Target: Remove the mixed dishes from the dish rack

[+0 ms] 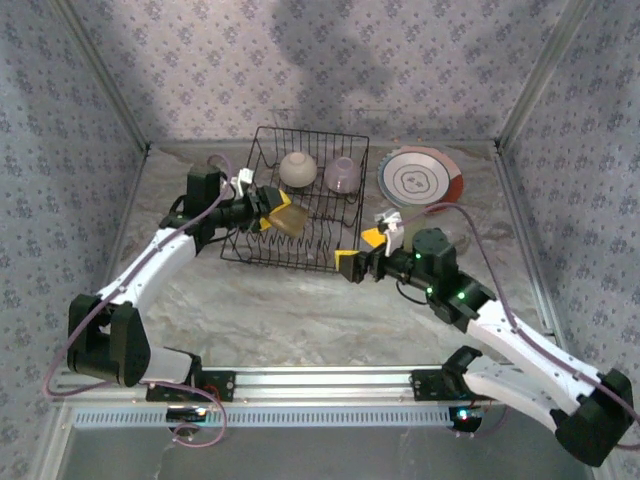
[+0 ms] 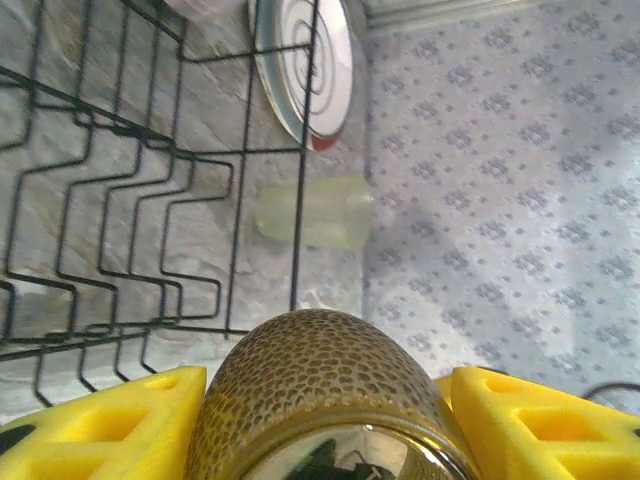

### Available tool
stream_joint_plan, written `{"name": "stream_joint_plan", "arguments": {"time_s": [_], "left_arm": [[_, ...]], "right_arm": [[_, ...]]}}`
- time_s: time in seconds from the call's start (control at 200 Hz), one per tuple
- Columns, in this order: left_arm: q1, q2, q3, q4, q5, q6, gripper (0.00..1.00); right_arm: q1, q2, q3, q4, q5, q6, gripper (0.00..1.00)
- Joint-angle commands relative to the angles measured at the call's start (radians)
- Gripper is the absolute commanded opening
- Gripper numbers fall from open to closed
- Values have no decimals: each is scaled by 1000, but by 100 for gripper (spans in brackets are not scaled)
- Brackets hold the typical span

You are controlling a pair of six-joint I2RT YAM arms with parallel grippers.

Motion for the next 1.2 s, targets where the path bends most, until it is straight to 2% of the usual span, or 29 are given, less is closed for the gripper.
{"name": "stream_joint_plan", "arguments": {"time_s": [0.0,0.12,0.315,0.759,1.194], "left_arm": [[0,4,-53,318,127,-198,57],[-5,32,-111,463,144,-283,57],[-7,61,-155,547,156,-320,58],[-7,54,-176,559,174,-308,58],[-7,47,-175,539,171,-288,58]], "right_arm": [[32,71,44,153,-53,60,100],[48,156,62,245,-97,105,100],[49,249,82,360,-136,159,100],[61,416,152,520,-193,317,100],[69,473,159,634,-243,413,85]]}}
